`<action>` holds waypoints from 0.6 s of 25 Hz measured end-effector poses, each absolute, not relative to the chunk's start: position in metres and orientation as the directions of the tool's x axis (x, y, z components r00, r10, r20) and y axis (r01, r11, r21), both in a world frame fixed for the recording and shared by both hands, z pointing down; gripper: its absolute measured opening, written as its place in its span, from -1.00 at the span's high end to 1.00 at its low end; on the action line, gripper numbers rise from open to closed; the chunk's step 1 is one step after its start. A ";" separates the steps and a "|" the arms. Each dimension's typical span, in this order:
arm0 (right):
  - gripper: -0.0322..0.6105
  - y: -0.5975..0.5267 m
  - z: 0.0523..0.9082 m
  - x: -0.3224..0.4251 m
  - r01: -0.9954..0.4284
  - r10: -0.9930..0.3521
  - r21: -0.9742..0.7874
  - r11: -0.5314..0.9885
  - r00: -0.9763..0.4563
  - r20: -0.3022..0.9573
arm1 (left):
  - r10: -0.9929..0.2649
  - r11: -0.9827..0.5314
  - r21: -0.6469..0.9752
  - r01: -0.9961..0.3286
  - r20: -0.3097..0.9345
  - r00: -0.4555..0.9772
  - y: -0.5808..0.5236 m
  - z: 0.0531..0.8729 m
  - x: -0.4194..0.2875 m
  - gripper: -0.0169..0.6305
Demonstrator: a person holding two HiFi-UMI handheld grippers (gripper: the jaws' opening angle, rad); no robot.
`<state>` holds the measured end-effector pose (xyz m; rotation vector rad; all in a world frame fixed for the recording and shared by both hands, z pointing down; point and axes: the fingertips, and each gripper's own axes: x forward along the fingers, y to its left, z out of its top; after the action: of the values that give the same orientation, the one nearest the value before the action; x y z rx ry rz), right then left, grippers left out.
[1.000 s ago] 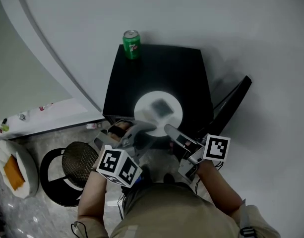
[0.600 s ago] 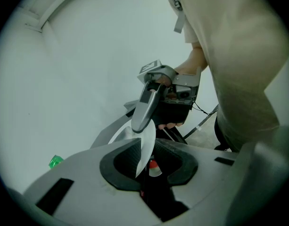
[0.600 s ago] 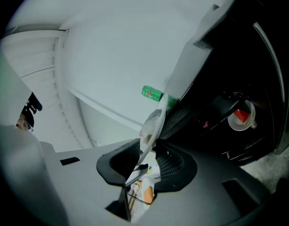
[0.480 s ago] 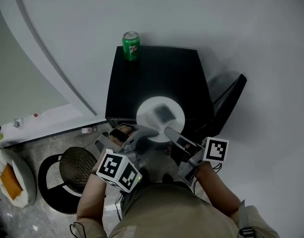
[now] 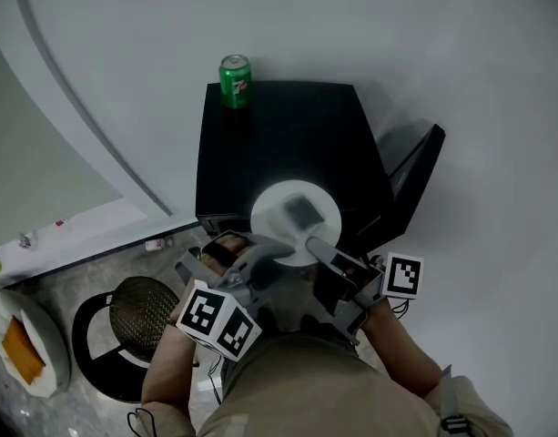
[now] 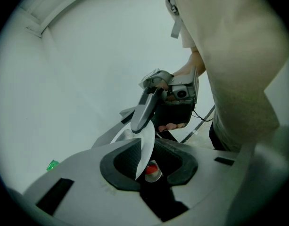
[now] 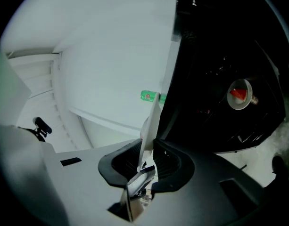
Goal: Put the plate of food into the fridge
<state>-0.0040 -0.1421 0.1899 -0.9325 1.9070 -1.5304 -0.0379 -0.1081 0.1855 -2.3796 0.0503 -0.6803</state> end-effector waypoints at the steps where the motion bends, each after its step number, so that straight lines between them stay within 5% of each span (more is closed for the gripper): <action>1: 0.65 -0.140 0.190 -0.004 -0.176 -0.779 -0.977 0.121 -0.627 0.016 | -0.200 -0.783 -0.606 0.140 0.459 0.865 -0.106 0.185 -0.038 0.68; 15: 0.69 -0.113 0.193 -0.006 -0.070 -0.795 -0.993 0.098 -0.605 -0.036 | -0.187 -0.761 -0.625 0.173 0.466 0.865 -0.077 0.187 -0.040 0.69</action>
<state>-0.0062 -0.1129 0.1931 -0.8483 1.7826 -1.5610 -0.0401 -0.0771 0.1868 -2.3404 0.0103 -0.6752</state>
